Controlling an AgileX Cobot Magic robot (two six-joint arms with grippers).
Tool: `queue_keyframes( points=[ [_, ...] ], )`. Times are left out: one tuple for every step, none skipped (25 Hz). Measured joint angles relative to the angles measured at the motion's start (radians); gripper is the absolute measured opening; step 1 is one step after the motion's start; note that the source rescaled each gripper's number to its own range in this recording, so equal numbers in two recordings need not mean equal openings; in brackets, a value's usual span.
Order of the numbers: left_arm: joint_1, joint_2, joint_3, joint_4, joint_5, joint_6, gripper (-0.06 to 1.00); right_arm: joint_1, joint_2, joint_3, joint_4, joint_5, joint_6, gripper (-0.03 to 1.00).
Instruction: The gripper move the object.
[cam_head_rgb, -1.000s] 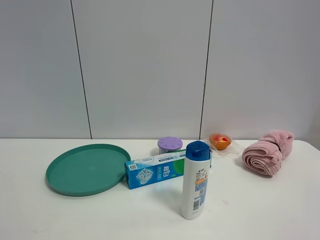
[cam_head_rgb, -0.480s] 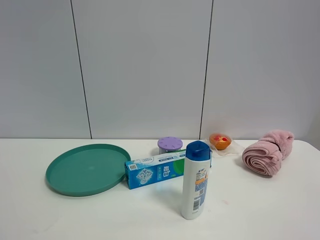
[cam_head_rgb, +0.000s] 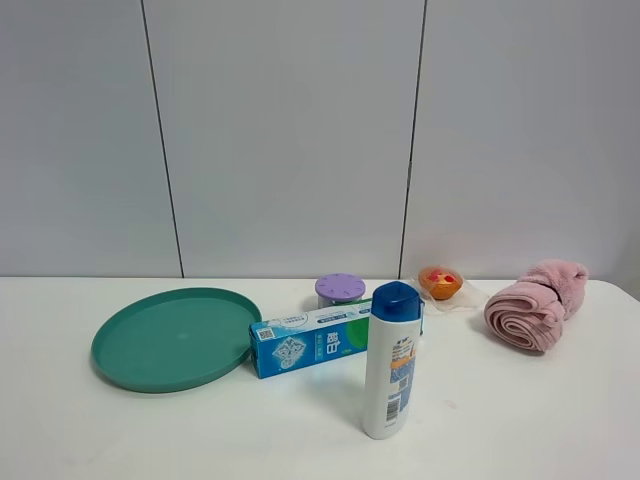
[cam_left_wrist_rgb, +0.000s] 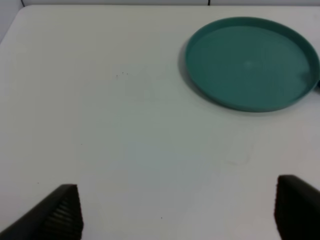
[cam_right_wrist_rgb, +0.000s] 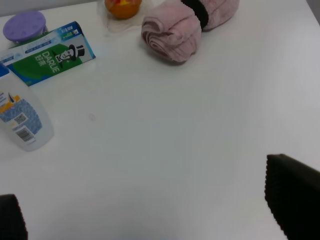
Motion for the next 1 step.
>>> queue_keyframes(
  points=[
    [0.000,0.000,0.000,0.000,0.000,0.000,0.23,0.000,0.000,0.000,0.000,0.000,0.000,1.00]
  ],
)
